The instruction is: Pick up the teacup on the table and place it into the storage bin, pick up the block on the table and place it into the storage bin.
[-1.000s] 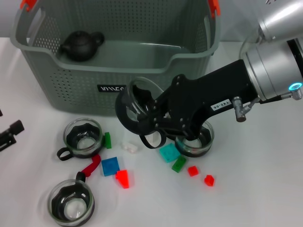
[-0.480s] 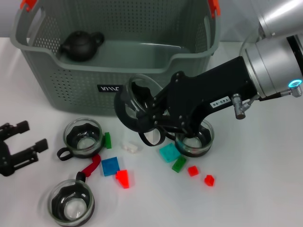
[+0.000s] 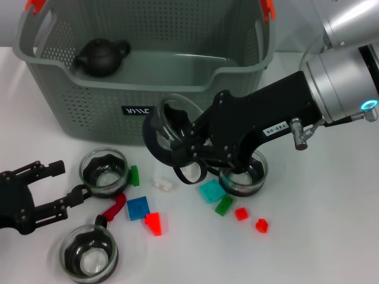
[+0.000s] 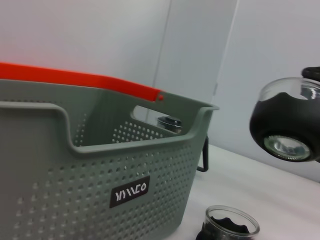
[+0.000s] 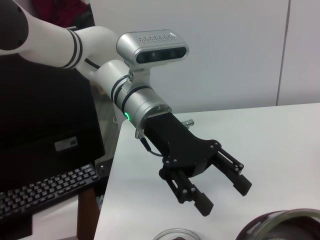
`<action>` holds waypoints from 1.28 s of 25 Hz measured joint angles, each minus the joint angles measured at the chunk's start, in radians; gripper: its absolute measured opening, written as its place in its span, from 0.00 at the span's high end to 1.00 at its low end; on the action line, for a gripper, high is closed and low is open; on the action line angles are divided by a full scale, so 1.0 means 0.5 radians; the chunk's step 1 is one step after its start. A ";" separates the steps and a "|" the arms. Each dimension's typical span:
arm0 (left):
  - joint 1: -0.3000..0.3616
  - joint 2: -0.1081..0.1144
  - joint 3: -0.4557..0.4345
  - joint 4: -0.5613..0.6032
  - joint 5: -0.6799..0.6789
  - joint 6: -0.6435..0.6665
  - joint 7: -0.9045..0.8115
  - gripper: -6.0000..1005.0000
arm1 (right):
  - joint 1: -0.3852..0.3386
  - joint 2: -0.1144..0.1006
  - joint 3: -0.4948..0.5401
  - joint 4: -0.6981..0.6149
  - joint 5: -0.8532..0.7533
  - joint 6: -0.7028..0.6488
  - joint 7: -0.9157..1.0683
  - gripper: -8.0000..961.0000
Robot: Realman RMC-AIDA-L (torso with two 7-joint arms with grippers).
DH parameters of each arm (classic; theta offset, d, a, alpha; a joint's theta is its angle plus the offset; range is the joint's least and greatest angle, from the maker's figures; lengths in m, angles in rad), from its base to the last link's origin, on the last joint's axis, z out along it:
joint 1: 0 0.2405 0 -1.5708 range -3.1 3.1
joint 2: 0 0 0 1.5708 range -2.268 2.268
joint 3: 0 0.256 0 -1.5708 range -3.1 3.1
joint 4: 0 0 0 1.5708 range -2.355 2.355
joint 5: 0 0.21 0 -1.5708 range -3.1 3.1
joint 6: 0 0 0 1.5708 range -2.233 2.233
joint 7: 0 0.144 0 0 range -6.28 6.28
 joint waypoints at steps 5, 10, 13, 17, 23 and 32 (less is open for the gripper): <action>-0.016 0.003 -0.011 -0.005 0.014 -0.010 -0.003 0.23 | -0.001 0.000 0.042 -0.025 0.000 0.015 -0.003 0.93; -0.021 0.004 -0.020 -0.011 -0.007 -0.023 -0.003 0.23 | 0.019 0.003 0.203 -0.115 0.090 0.205 0.030 0.92; -0.029 0.004 -0.016 -0.014 -0.007 -0.016 -0.003 0.23 | 0.074 0.002 0.310 -0.109 0.105 0.399 0.138 0.92; -0.041 0.001 -0.007 -0.019 -0.007 0.000 -0.003 0.23 | 0.217 -0.008 0.384 -0.053 -0.091 0.647 0.359 0.92; -0.048 -0.003 -0.005 -0.028 -0.007 0.009 -0.003 0.23 | 0.572 -0.007 0.380 0.304 -0.575 0.987 0.643 0.92; -0.064 -0.017 -0.004 -0.056 -0.007 0.015 -0.003 0.23 | 1.107 0.000 0.370 1.292 -0.997 1.590 0.695 0.91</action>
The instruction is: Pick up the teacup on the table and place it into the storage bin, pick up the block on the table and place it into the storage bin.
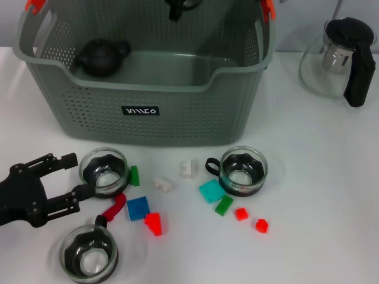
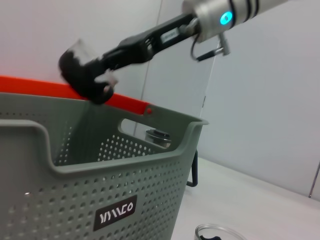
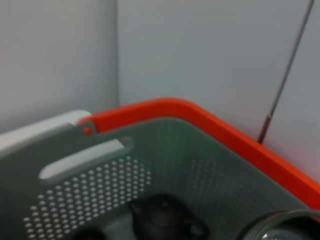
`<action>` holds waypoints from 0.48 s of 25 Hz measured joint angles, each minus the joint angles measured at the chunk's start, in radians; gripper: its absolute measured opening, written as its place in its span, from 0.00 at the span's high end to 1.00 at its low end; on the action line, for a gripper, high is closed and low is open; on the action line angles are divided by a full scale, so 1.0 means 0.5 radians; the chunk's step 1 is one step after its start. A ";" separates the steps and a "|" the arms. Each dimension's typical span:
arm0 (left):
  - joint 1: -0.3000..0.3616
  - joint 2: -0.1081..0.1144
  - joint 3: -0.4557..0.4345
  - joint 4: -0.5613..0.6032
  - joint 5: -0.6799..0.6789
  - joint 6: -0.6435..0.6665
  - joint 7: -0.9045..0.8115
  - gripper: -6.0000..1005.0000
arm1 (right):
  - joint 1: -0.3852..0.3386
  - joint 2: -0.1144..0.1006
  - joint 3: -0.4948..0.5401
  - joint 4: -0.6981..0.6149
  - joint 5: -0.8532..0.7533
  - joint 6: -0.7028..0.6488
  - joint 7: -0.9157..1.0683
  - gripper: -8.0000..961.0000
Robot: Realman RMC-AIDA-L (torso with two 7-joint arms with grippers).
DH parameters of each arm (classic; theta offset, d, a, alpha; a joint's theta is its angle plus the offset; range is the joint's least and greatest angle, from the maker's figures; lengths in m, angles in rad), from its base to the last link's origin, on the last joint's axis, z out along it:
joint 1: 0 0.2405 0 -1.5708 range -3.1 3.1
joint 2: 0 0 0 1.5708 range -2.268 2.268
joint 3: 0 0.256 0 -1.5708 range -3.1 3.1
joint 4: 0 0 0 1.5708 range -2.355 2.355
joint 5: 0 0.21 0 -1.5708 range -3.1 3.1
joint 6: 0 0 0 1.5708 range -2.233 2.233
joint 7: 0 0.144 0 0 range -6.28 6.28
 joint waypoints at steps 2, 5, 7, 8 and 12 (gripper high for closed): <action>-0.005 -0.003 0.000 0.000 0.000 0.009 0.000 0.23 | 0.053 0.002 -0.003 0.121 -0.025 0.101 0.001 0.91; -0.016 -0.004 0.000 -0.013 0.000 0.019 0.000 0.23 | 0.106 0.003 -0.034 0.278 -0.033 0.233 0.009 0.91; -0.023 -0.004 0.000 -0.020 0.004 0.020 0.000 0.23 | 0.128 0.003 -0.060 0.381 -0.035 0.317 0.023 0.91; -0.025 -0.004 0.000 -0.022 0.006 0.019 0.000 0.23 | 0.138 0.003 -0.070 0.425 -0.035 0.352 0.029 0.91; -0.031 -0.005 0.000 -0.023 0.016 0.020 0.000 0.23 | 0.155 0.006 -0.097 0.558 -0.036 0.462 0.033 0.91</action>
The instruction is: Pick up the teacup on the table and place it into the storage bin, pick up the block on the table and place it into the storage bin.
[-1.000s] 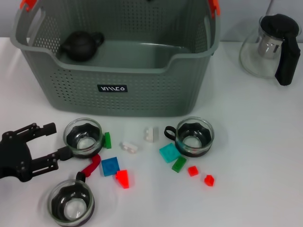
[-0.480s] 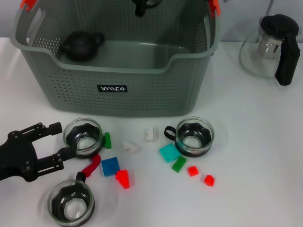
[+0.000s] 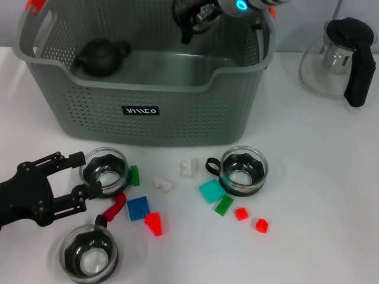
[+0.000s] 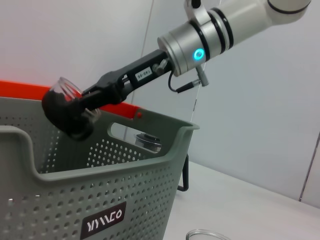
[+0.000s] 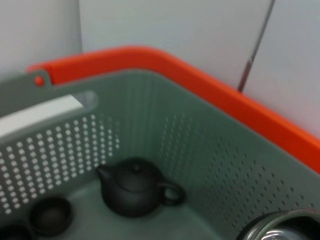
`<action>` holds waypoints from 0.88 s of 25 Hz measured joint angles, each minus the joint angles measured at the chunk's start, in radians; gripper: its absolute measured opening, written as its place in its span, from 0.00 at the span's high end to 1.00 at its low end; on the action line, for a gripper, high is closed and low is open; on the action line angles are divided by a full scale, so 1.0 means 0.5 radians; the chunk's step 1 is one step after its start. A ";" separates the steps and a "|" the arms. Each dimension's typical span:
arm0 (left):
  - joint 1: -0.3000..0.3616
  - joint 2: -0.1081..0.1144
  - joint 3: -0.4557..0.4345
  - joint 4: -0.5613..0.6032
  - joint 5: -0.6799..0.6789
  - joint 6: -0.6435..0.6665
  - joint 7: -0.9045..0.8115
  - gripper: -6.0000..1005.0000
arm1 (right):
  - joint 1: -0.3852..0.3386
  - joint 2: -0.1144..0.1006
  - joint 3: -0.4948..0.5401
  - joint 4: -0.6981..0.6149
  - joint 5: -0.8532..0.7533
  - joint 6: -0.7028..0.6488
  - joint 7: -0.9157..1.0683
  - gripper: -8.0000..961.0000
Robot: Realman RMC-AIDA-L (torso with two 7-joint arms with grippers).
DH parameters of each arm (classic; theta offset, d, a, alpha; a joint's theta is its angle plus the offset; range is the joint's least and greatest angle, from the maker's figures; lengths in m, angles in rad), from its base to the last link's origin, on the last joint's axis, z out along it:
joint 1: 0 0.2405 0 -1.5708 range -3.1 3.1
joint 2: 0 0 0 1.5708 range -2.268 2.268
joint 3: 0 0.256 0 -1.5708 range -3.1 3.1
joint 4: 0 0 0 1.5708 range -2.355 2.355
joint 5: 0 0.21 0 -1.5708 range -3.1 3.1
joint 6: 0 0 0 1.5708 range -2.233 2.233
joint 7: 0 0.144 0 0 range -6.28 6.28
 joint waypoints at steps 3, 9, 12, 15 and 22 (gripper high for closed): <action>-0.001 -0.002 0.002 -0.001 0.001 0.000 0.000 0.23 | 0.004 0.007 -0.013 0.078 0.001 0.078 -0.012 0.90; -0.003 -0.002 0.003 -0.003 0.002 0.000 0.000 0.23 | 0.007 0.017 -0.074 0.156 0.014 0.165 -0.013 0.90; -0.009 -0.002 0.003 -0.005 0.002 -0.004 0.000 0.23 | 0.010 0.020 -0.082 0.183 0.015 0.189 -0.015 0.90; -0.019 -0.002 0.003 -0.005 0.003 -0.015 0.000 0.23 | 0.010 0.020 -0.083 0.208 0.015 0.201 -0.016 0.90; -0.033 -0.002 0.003 -0.003 0.004 -0.019 0.000 0.23 | 0.002 0.021 -0.082 0.234 0.015 0.201 -0.026 0.89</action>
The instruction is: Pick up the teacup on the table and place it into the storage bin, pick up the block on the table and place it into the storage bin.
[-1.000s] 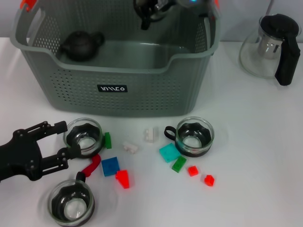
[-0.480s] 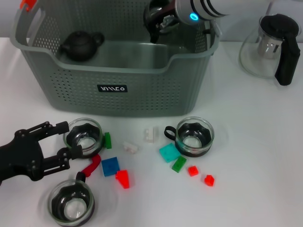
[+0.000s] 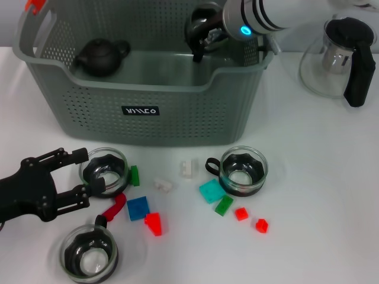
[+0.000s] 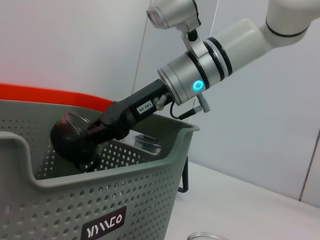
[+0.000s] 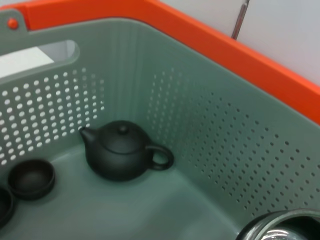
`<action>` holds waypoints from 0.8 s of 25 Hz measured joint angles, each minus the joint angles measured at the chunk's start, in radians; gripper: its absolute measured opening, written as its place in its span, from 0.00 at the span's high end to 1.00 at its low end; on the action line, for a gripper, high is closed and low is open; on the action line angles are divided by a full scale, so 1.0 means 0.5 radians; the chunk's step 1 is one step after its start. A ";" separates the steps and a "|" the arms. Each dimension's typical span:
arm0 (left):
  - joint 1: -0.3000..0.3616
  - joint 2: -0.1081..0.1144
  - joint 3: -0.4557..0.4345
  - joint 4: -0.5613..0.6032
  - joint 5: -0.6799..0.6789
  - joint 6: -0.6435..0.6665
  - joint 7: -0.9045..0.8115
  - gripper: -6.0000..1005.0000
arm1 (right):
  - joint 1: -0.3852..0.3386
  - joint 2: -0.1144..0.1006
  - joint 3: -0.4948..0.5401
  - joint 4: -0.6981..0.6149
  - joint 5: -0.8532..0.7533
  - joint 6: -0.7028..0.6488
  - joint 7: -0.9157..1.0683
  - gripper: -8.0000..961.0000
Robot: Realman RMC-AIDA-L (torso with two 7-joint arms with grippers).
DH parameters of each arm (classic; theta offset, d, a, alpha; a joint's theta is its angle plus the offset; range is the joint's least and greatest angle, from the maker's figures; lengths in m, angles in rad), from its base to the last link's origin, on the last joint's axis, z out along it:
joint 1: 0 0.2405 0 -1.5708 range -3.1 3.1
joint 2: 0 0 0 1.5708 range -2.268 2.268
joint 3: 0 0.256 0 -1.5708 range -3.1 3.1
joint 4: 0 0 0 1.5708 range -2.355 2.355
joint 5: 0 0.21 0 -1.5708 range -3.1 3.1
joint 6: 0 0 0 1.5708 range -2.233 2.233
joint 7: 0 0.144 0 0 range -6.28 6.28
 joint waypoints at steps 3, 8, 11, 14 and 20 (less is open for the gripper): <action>-0.001 0.000 0.001 0.000 0.004 0.000 0.000 0.23 | -0.006 0.000 0.001 0.009 0.003 0.001 -0.018 0.89; -0.001 0.000 0.003 0.000 0.006 -0.003 0.000 0.23 | -0.009 0.000 0.001 0.013 0.006 0.001 -0.023 0.89; -0.001 0.000 0.003 0.000 0.006 -0.003 0.000 0.23 | -0.009 0.000 0.001 0.023 0.006 0.001 -0.040 0.89; 0.001 0.000 0.003 0.000 0.006 -0.004 0.000 0.23 | -0.009 0.001 0.001 0.032 0.009 0.003 -0.062 0.89; 0.006 -0.002 0.000 -0.012 0.006 -0.030 0.000 0.23 | -0.011 -0.001 0.001 0.036 0.051 0.000 -0.070 0.88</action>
